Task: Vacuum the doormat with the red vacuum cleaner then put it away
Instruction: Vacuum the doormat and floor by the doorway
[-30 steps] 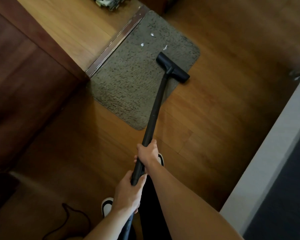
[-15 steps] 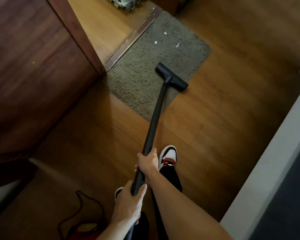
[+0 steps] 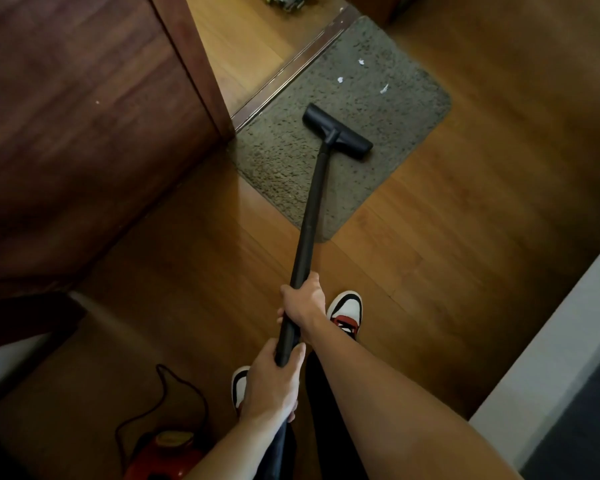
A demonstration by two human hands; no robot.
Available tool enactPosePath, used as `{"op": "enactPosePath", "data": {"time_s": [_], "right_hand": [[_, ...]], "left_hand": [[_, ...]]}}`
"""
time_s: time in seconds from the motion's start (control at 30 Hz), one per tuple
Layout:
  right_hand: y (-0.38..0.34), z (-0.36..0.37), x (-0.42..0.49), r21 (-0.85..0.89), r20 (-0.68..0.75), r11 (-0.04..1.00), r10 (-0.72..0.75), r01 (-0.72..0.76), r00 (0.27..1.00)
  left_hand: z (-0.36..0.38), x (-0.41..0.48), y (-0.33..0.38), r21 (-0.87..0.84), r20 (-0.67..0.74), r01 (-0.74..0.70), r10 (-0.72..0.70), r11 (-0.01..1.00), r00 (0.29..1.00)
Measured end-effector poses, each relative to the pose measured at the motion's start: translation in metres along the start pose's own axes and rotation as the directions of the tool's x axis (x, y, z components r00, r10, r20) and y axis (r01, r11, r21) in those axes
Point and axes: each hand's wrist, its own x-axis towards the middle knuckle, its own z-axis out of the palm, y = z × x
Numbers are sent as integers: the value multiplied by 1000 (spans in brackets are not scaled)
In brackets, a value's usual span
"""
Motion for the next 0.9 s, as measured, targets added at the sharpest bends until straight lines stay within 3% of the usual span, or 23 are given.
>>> {"op": "enactPosePath", "data": {"time_s": [0.43,0.9], "right_hand": [[-90,-39,57,-142,32,989,-40,45,999],[-161,-74,99,-158,35,985,-70,74,997]], "left_hand": [[41,44,91,-130,-39,14,-19,991,999],[78,83,164,-168,-82,-2,-12,986,997]]}}
